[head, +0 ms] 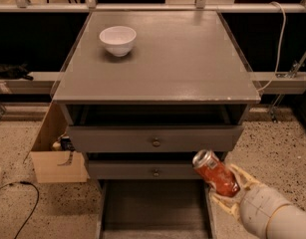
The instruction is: Pick coke can from bottom drawer and place on counter
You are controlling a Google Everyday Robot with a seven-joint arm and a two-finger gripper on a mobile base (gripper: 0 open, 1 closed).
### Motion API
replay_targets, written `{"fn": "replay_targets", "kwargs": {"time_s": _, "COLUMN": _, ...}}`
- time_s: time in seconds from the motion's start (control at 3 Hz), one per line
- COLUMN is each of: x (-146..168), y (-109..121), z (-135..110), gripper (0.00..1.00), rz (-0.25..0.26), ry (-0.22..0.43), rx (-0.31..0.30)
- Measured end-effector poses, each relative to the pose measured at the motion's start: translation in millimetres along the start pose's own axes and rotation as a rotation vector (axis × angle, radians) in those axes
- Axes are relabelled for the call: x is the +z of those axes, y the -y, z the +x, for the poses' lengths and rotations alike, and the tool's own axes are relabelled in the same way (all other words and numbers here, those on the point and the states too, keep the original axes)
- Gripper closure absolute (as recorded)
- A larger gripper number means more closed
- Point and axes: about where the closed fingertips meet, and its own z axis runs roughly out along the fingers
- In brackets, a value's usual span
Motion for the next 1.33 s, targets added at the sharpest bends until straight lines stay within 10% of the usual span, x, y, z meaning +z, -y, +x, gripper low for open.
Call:
{"fn": "replay_targets", "kwargs": {"time_s": 0.67, "x": -10.1, "y": 16.2, "z": -31.4, "gripper": 1.00, "rz": 0.038, "ry": 0.029, "rx": -0.039}}
{"fn": "replay_targets", "kwargs": {"time_s": 1.33, "x": -12.4, "y": 99.8, "z": -99.7, "gripper": 1.00, "rz": 0.155, "ry": 0.087, "rx": -0.152}}
